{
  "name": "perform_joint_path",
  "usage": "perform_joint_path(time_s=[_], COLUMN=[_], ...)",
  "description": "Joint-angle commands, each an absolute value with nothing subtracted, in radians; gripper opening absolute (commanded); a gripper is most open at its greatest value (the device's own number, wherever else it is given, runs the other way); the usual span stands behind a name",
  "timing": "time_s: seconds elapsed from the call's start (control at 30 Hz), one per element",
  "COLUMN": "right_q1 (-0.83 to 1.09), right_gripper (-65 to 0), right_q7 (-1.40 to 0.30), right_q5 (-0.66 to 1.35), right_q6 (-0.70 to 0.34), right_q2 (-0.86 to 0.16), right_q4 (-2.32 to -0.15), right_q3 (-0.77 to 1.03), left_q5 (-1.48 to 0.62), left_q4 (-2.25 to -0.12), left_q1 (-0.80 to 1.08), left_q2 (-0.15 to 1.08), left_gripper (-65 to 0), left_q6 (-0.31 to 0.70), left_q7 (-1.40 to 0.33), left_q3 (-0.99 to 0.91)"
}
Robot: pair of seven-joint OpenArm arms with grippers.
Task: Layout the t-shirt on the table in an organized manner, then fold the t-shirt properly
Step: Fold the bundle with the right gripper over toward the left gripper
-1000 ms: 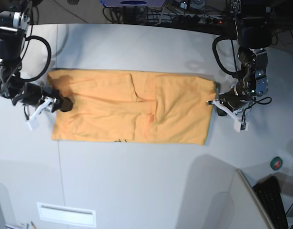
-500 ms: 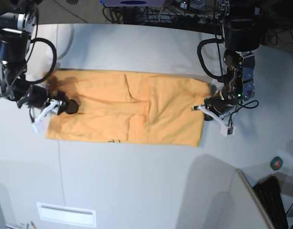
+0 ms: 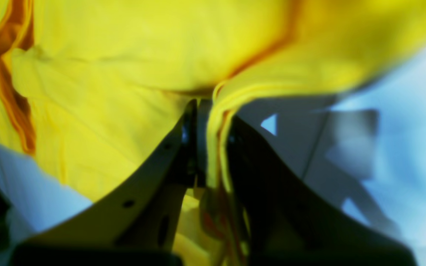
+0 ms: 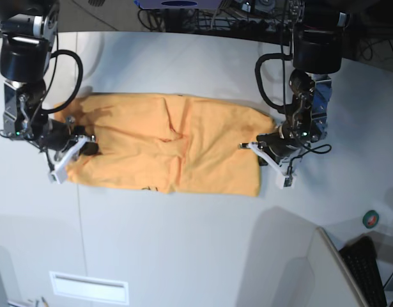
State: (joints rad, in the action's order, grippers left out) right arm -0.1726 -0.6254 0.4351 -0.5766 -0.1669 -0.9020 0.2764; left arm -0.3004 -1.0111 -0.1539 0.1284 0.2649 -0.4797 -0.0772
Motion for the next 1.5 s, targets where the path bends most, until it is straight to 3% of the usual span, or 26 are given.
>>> perform_joint_path(time_s=[0.0, 0.23, 0.53, 0.7, 0.87, 1.2, 1.47], right_q1=[-0.174, -0.105, -0.104, -0.090, -0.082, -0.111, -0.139], right_gripper=[-65.0, -65.0, -65.0, -65.0, -65.0, -65.0, -65.0], right_q7=[-0.613, -0.673, -0.883, -0.901, -0.895, -0.894, -0.797], right_q5=[0.435, 0.295, 0.202, 0.202, 0.202, 0.202, 0.205], right_q6=[-0.562, -0.444, -0.441, -0.437, -0.325, -0.312, -0.160], right_q2=[-0.171, -0.131, -0.053, -0.051, -0.004, 0.104, 0.108], right_q4=[-0.960, -1.250, -1.506, -1.531, -1.543, -1.520, -1.437], right_q3=[0.278, 0.277, 0.271, 0.124, 0.016, -0.151, -0.344], left_q5=[-0.309, -0.309, -0.309, -0.309, -0.309, -0.309, -0.309], left_q4=[-1.023, -1.020, -0.983, -0.978, -0.978, -0.978, -0.984], left_q1=[-0.174, -0.219, -0.232, -0.234, -0.231, -0.226, -0.216], left_q2=[0.133, 0.128, 0.113, 0.104, 0.096, 0.097, 0.099], left_gripper=[-65.0, -65.0, -65.0, -65.0, -65.0, -65.0, -65.0], left_q6=[0.274, 0.274, 0.274, 0.274, 0.274, 0.274, 0.274], left_q7=[-0.470, -0.472, -0.473, -0.472, -0.472, -0.472, -0.472], left_q3=[-0.076, -0.073, -0.031, -0.008, -0.008, -0.008, -0.008])
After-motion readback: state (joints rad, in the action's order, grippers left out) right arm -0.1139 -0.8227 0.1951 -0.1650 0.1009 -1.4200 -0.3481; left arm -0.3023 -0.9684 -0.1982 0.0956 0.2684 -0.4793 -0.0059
